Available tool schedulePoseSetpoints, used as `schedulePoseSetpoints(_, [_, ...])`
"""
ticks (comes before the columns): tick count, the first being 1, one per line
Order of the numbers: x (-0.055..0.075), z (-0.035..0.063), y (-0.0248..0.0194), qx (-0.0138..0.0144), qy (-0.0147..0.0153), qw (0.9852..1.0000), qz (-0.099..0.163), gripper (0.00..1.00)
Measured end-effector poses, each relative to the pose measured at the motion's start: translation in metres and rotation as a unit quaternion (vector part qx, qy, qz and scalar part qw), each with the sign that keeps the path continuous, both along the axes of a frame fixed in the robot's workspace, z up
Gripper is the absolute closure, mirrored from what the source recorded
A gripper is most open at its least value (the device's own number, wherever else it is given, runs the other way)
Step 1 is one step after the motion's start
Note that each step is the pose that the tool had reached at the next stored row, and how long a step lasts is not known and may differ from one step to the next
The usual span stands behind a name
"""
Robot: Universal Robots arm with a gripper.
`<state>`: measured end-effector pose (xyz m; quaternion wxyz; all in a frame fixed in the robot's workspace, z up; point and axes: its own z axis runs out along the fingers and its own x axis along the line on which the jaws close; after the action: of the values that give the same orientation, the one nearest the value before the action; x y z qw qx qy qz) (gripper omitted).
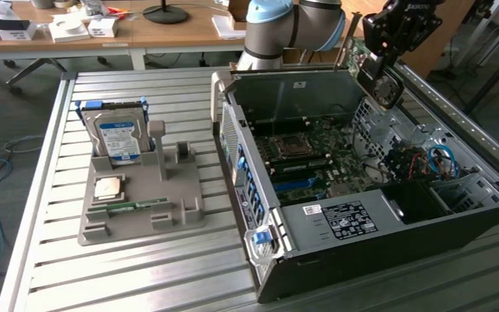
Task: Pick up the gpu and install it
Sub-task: 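Insert the gpu into the slot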
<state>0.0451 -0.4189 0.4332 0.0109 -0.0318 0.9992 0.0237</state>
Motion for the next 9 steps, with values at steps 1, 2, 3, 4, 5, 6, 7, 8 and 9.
schedulePoseSetpoints(1, [0.0, 0.0, 0.0, 0.0, 0.0, 1.0, 0.005, 0.74])
schedulePoseSetpoints(2, [0.0, 0.0, 0.0, 0.0, 0.0, 0.9999, 0.011, 0.74])
schedulePoseSetpoints(3, [0.0, 0.0, 0.0, 0.0, 0.0, 0.9999, 0.017, 0.74])
schedulePoseSetpoints(4, [-0.0001, 0.0, 0.0, 0.0, 0.0, 0.9997, 0.023, 0.74])
schedulePoseSetpoints(5, [-0.0001, 0.0, 0.0, -0.0001, 0.0, 0.9996, 0.028, 0.74])
schedulePoseSetpoints(6, [-0.0001, 0.0, 0.0, 0.0, 0.0, 0.9994, 0.035, 0.74])
schedulePoseSetpoints(7, [-0.0001, 0.0, 0.0, 0.0, 0.0, 0.9992, 0.041, 0.74])
schedulePoseSetpoints(8, [-0.0001, 0.0, 0.0, 0.0, 0.0, 0.9989, 0.047, 0.74])
schedulePoseSetpoints(9, [-0.0001, 0.0, 0.0, 0.0, 0.0, 0.9985, 0.054, 0.74])
